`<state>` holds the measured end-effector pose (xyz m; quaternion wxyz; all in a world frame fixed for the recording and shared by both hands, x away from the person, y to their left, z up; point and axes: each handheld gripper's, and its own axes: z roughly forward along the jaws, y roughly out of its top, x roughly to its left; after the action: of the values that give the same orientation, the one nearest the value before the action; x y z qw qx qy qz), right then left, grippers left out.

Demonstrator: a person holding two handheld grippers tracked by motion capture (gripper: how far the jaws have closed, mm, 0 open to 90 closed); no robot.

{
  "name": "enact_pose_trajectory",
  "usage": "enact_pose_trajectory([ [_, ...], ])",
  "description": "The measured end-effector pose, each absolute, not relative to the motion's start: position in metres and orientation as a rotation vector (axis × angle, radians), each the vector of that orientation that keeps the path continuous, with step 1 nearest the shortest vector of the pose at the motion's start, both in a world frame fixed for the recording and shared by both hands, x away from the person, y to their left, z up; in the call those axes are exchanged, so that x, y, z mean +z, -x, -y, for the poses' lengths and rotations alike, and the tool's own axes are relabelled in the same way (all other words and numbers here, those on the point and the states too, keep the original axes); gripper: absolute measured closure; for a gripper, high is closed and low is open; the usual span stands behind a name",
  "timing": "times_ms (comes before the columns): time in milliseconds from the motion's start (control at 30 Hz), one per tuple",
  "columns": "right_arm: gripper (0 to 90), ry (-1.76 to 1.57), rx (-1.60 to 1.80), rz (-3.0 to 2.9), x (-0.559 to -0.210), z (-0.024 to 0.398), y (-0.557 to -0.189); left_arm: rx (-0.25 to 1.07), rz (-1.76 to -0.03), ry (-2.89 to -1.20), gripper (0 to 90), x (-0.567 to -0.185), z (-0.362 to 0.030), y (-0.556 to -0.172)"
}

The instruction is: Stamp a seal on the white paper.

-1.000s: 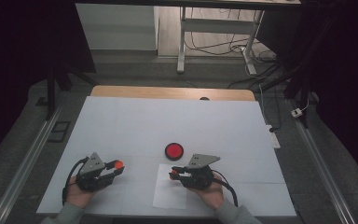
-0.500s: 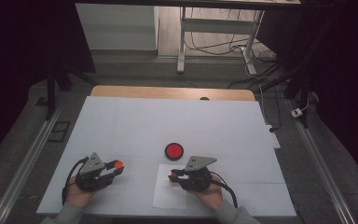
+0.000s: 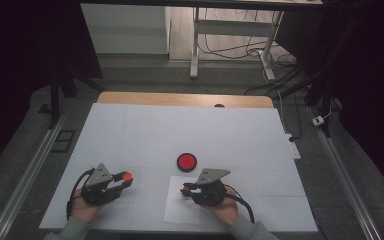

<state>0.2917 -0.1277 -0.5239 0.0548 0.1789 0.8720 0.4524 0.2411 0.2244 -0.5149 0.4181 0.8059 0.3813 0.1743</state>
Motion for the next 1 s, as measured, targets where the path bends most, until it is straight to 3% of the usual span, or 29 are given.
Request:
enact_pose_trajectory([
  [1000,72.7,-0.516,1.327,-2.638,-0.5322,0.1237,-0.2884,0.435,-0.955,-2.023,64.2,-0.515,-0.2236,-0.2409],
])
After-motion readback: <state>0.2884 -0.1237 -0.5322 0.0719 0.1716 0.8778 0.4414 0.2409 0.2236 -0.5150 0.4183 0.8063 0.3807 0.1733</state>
